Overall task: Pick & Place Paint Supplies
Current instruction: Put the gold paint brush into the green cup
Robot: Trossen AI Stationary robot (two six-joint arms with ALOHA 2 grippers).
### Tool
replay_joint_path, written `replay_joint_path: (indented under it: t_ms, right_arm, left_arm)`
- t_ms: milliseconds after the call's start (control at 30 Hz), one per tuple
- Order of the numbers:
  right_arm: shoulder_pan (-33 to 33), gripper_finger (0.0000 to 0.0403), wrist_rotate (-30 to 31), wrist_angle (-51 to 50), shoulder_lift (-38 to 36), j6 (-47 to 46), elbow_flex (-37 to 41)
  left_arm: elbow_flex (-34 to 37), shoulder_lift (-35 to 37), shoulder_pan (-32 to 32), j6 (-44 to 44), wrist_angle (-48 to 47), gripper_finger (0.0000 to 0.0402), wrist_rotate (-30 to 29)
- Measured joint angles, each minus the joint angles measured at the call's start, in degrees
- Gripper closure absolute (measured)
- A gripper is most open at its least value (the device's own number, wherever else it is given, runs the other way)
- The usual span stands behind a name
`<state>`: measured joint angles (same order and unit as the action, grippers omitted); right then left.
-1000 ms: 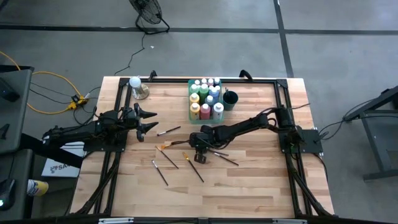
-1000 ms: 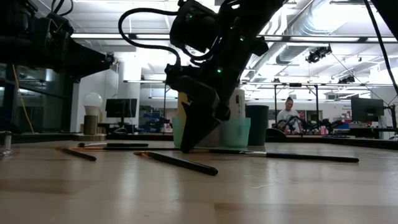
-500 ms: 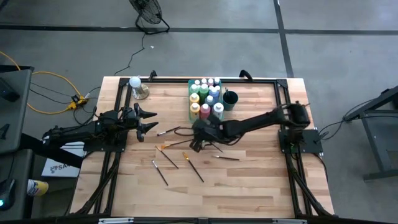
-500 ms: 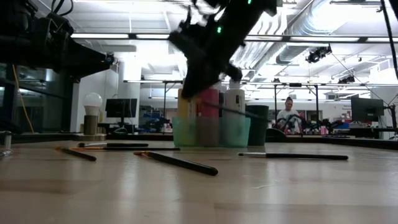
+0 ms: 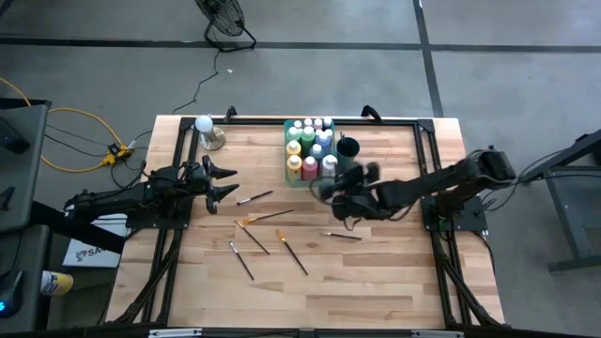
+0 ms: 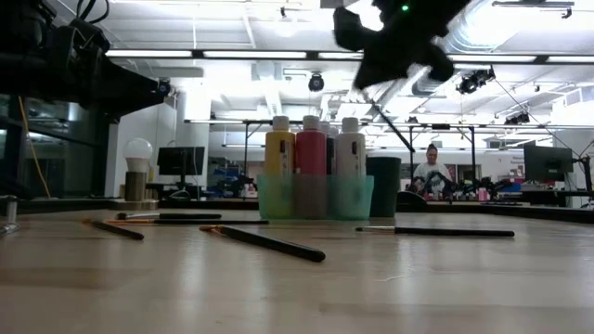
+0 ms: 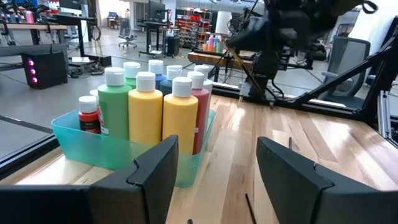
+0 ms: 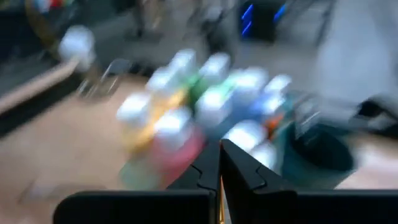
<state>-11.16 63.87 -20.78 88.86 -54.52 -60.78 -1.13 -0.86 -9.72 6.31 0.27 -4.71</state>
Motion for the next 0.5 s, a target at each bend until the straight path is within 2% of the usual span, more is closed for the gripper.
replay_joint_path:
  t_ms: [133, 267, 367, 500]
  right_arm:
    - [0.8, 0.0399, 11.1, 0.1, -5.2, -0.2, 3.3]
    - [3.7, 0.0399, 17.3, 0.1, -9.7, 0.3, 5.7]
    - [7.5, 0.0399, 16.9, 0.1, -12.6, 0.5, 7.1]
    - [13.0, 0.0399, 12.5, 3.0, -14.6, 3.9, 8.6]
  left_arm:
    - [0.0, 0.0, 0.0, 0.0, 0.0, 0.019, 0.1]
    - [0.0, 0.0, 0.0, 0.0, 0.0, 0.019, 0.1]
    - [0.0, 0.0, 0.0, 0.0, 0.0, 0.019, 0.1]
    - [0.0, 0.0, 0.0, 0.0, 0.0, 0.019, 0.1]
